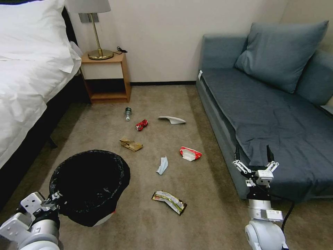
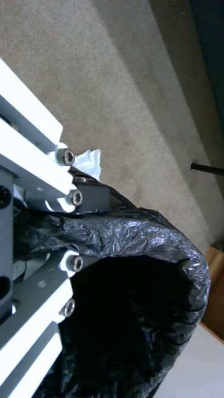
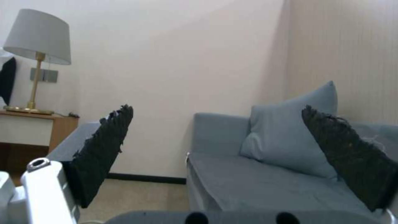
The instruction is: Pick up the trash bin, then pick up the garbage on the floor and place it into the trash bin.
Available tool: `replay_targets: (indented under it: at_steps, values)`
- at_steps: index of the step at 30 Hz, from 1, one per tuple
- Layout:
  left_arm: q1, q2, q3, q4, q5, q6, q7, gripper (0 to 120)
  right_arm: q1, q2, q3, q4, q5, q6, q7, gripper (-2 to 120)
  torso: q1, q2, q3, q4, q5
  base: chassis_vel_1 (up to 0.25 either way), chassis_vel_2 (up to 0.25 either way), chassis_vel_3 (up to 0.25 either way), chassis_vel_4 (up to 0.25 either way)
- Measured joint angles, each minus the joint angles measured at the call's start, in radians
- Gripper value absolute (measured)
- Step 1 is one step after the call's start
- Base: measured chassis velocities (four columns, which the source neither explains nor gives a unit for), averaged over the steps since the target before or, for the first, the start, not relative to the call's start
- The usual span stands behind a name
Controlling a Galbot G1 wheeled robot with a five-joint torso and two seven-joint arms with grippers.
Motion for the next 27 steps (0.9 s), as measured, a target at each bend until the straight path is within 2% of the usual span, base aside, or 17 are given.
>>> replay_targets:
  at_steps: [14,27]
  values:
    - [-0.002,-0.004,0.001,0.005,0.0,-0.034,0.007,5,-0.001,0.0,0.001,-0.003,-0.002,0.009,-0.002,100,0.0,0.0,0.0,-0.0001,0.0,0.0,0.0,0.0,0.0]
    - [-0.006,-0.004,0.004,0.01,-0.004,-0.037,0.007,5,0.005,0.001,0.0,-0.011,-0.002,0.01,-0.003,100,0.0,0.0,0.0,-0.0001,0.0,0.0,0.0,0.0,0.0]
